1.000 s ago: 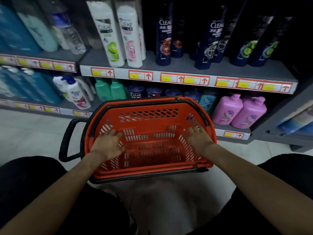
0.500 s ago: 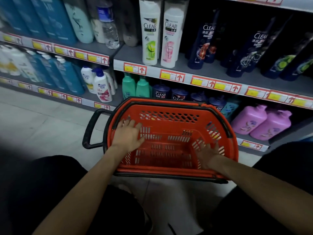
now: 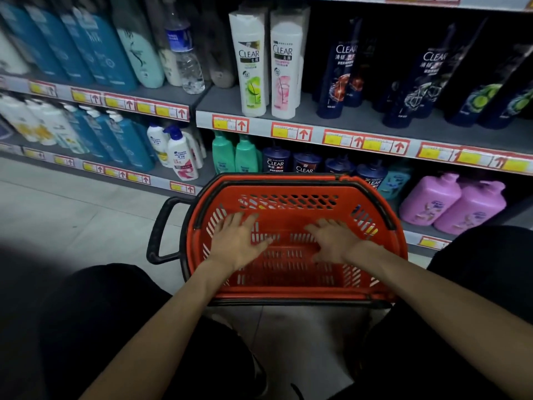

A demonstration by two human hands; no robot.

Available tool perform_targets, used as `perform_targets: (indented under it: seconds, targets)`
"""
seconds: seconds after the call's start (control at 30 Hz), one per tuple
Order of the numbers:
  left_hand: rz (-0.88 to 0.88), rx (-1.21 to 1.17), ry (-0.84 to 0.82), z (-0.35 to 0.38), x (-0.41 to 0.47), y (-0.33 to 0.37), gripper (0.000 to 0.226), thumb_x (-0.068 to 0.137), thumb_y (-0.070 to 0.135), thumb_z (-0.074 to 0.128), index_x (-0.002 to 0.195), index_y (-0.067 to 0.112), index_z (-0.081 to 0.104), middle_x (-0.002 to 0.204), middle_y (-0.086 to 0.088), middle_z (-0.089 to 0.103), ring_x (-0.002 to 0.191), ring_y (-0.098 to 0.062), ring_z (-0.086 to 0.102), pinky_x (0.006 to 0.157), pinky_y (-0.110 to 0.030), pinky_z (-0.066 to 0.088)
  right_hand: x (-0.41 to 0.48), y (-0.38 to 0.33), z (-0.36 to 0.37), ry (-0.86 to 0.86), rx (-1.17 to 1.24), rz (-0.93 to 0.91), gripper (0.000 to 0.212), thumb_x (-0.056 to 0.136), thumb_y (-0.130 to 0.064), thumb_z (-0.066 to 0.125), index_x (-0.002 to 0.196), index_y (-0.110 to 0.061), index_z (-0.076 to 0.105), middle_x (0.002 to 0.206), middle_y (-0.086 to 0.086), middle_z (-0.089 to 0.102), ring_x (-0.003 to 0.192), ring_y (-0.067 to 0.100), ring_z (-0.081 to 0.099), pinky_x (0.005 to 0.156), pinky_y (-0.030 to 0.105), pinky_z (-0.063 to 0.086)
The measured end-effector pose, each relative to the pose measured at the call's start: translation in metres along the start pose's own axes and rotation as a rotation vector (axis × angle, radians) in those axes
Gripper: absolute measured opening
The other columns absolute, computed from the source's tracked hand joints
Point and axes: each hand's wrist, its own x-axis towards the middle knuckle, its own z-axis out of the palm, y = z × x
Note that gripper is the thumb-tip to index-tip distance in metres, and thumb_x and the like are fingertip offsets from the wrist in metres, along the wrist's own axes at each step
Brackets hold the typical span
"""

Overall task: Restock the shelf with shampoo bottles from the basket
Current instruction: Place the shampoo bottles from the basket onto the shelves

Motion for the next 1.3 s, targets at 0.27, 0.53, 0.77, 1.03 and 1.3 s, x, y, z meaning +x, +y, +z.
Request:
perform_targets:
  seconds: [0.27,0.53,0.77,1.03,1.3]
  targets:
    - [-0.163,-0.148,-0.215,-0.033,0.0,0.031,0.114,0.062,0.101,0.03,0.157,0.039,0.019,0.165,-0.009,0.023,0.152,-0.031,0.021,0.12,-0.054,0.025,-0.017,0.006,-0.042,0.213,0.044,-0.113,0.066,0.088,-0.049,0.067,0.144,-0.026,0.042,0.133,0.007,0.061,0.121,0.029,0.061,0.094,0.042,0.055]
    - [-0.142,-0.219,-0.273,-0.116,0.009,0.035,0.114,0.067,0.098,0.041,0.159,0.034,0.02,0.167,-0.006,0.02,0.153,-0.025,0.018,0.123,-0.048,0.019,-0.04,0.018,-0.068,0.349,0.141,-0.081,0.064,0.091,-0.046,0.067,0.146,-0.025,0.042,0.133,0.007,0.058,0.122,0.03,0.06,0.095,0.04,0.052]
    - [-0.032,-0.077,-0.193,-0.132,0.033,0.03,0.099,0.076,0.092,0.038,0.157,0.037,0.024,0.16,-0.009,0.031,0.148,-0.032,0.027,0.12,-0.049,0.024,-0.039,0.015,-0.086,0.513,0.361,-0.002,0.065,0.088,-0.052,0.069,0.145,-0.025,0.05,0.137,0.004,0.057,0.124,0.026,0.058,0.097,0.04,0.053]
    - [-0.093,-0.087,-0.405,-0.14,0.083,0.003,0.109,0.076,0.088,0.049,0.161,0.033,0.008,0.166,-0.013,0.015,0.153,-0.035,0.011,0.123,-0.05,0.016,-0.016,-0.02,-0.101,0.543,0.604,0.035,0.052,0.081,-0.054,0.073,0.127,-0.033,0.062,0.119,-0.008,0.068,0.11,0.015,0.065,0.09,0.036,0.055]
    - [-0.174,-0.565,0.18,-0.178,0.172,-0.008,0.067,0.085,0.053,0.071,0.138,0.016,0.053,0.131,-0.009,0.064,0.119,-0.029,0.06,0.098,-0.04,0.051,0.047,-0.052,-0.163,0.66,0.661,0.056,0.044,0.092,-0.032,0.068,0.133,-0.02,0.061,0.118,0.002,0.068,0.108,0.023,0.065,0.085,0.035,0.053]
